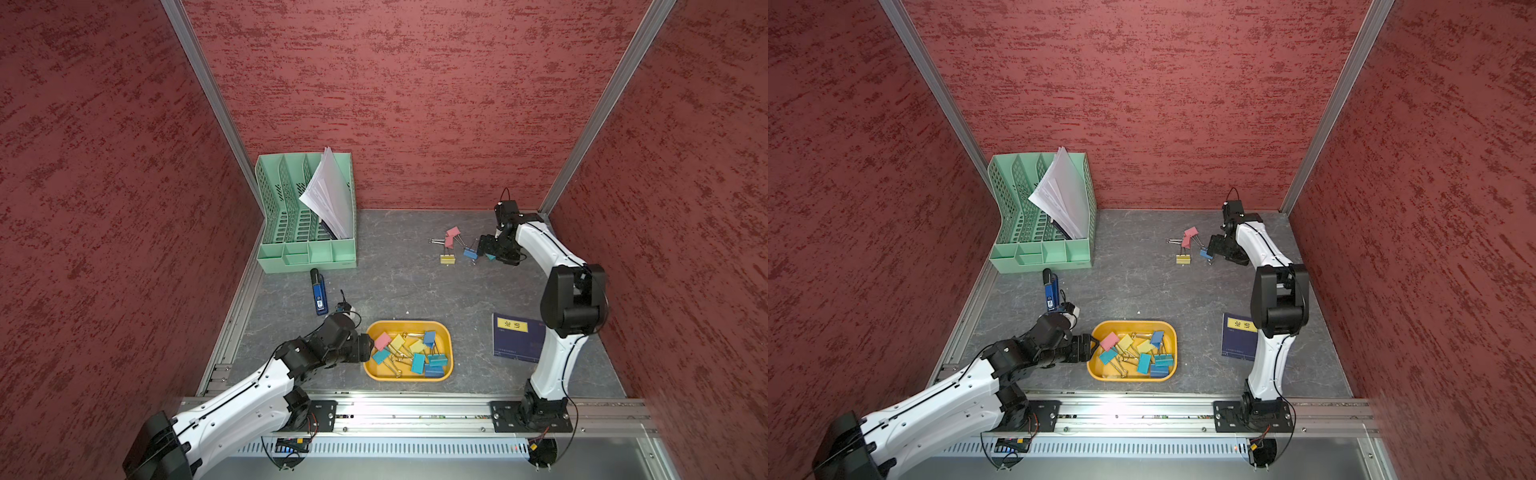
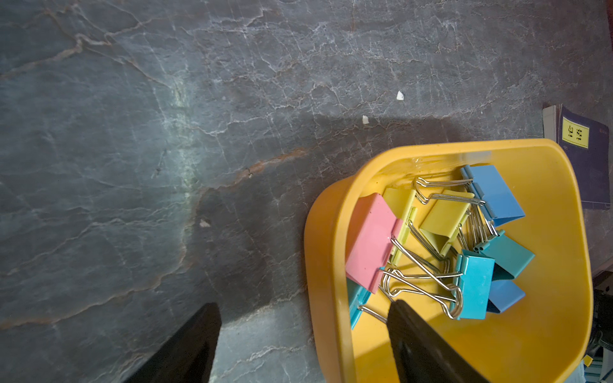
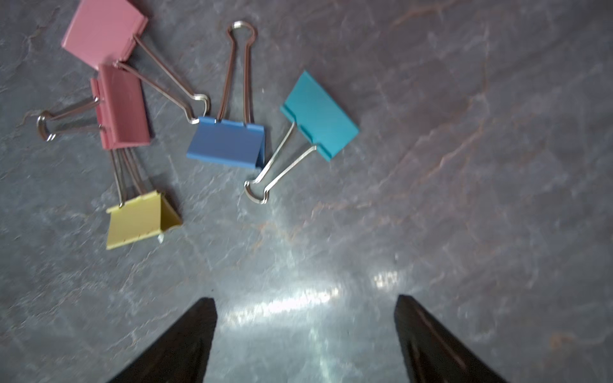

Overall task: Put the binder clips in the storage box
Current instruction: Adjust the binder clip at the center of the board.

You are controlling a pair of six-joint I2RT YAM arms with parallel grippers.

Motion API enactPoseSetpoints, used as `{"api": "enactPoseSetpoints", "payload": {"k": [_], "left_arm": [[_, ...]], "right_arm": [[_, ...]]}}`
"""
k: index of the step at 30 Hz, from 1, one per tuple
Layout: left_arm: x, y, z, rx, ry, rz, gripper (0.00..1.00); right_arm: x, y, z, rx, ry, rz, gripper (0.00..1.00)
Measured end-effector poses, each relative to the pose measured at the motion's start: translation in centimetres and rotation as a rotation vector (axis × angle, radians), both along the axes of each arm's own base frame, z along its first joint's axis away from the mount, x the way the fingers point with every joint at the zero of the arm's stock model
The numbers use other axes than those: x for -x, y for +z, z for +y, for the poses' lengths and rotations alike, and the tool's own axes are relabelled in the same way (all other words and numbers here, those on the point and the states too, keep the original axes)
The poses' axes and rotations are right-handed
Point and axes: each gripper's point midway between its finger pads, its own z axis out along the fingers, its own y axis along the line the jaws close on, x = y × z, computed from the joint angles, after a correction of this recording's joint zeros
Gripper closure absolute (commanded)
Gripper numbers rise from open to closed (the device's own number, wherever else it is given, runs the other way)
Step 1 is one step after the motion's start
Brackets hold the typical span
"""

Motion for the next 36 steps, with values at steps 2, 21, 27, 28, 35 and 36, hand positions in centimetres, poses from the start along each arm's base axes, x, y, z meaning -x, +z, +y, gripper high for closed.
{"api": "enactPoseSetpoints", "payload": {"k": [2,21,27,28,35,36], "left_arm": [[0.0,0.0,0.0,-0.001,0.0,0.001,0.17],[0.3,-1.5,0.3,-0.05,0.001,0.054,0.16],[0.3,-1.6,0.3,-0.051,0.001,0.055,0.16],[0.3,-1.6,0.3,-0.051,0.001,0.055,0.16],[0.3,-1.6,0.3,-0.051,0.001,0.055,0.16],[0.3,-1.6,0.3,-0.051,0.001,0.055,0.16]], "right_arm": [[-2.1,-0.4,0.2,0.0,0.011,-0.025,0.59],[-9.8,-3.9,0.1,-0.012,0.023,-0.083,0.77],[-10.7,-4.7,-0.2,-0.013,0.017,-0.087,0.78],[-10.7,-5.0,-0.2,-0.013,0.016,-0.081,0.78],[-10.2,-7.1,-0.2,-0.016,0.011,-0.04,0.81],[-10.0,-7.2,-0.2,-0.016,0.007,-0.038,0.81]]}}
